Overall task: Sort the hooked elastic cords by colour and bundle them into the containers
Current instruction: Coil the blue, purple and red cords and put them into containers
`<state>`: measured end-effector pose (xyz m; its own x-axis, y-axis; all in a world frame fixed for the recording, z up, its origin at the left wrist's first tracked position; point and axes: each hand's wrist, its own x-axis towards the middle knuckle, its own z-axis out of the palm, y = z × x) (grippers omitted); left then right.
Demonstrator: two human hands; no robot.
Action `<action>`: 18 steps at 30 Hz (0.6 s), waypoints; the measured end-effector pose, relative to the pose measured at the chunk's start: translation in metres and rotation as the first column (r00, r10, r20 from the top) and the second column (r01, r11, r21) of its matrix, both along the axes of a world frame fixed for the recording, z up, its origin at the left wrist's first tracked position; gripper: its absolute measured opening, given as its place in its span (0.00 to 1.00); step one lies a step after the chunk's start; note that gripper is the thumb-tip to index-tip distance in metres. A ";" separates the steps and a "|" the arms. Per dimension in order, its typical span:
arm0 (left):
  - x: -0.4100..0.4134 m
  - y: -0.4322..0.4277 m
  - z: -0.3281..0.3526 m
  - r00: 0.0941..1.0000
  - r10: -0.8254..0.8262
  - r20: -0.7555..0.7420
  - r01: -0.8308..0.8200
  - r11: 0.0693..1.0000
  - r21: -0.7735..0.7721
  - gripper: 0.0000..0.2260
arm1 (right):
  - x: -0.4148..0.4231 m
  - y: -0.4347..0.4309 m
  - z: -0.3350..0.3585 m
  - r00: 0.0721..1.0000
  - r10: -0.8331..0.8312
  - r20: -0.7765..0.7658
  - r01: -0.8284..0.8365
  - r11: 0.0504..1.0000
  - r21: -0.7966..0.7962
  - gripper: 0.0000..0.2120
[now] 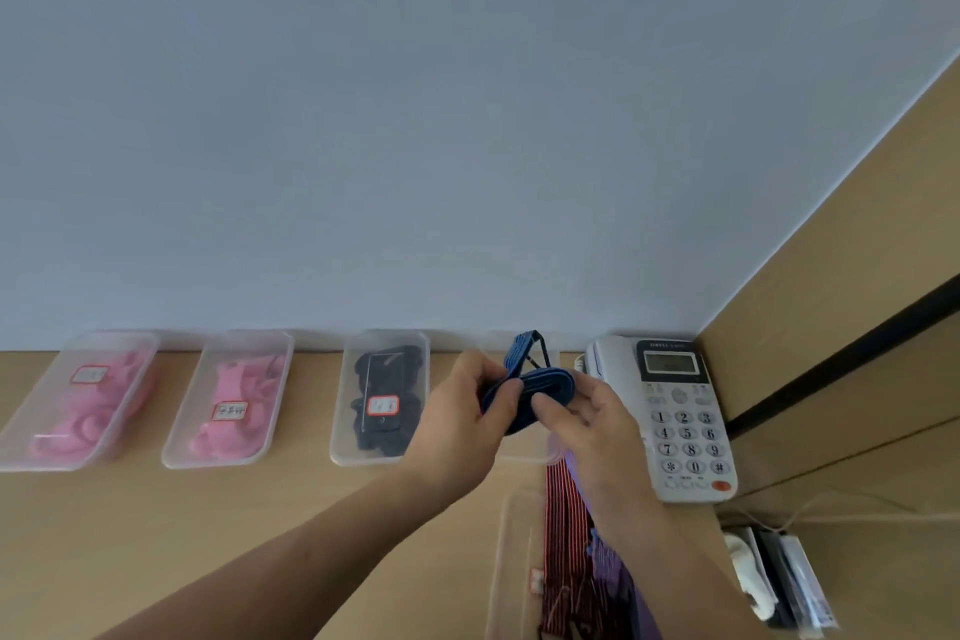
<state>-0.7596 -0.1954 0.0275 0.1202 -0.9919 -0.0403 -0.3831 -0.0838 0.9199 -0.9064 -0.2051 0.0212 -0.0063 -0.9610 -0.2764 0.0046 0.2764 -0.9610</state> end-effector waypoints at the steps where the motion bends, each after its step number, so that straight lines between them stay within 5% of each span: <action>1: 0.000 0.000 0.002 0.998 -0.027 0.055 0.029 0.999 -0.043 0.04 | -0.002 -0.001 -0.002 0.998 0.009 0.062 -0.011 0.999 0.034 0.21; 4: 0.002 -0.002 0.002 0.967 -0.054 0.251 0.104 0.976 -0.192 0.05 | -0.003 -0.003 -0.004 1.000 0.025 -0.006 -0.025 0.999 0.033 0.28; 9: 0.007 -0.006 -0.006 0.854 0.036 0.519 0.226 0.873 -0.431 0.10 | 0.008 -0.002 0.002 0.978 -0.153 -0.140 0.149 0.988 -0.039 0.19; 15: 0.007 -0.006 -0.025 0.781 0.070 0.621 0.378 0.739 -0.558 0.06 | 0.020 -0.006 0.012 0.977 -0.164 0.139 0.148 0.982 0.118 0.15; 18: 0.004 -0.003 -0.028 0.829 -0.005 0.560 0.385 0.732 -0.563 0.09 | 0.021 -0.010 0.011 0.980 -0.173 0.099 0.165 0.983 0.082 0.16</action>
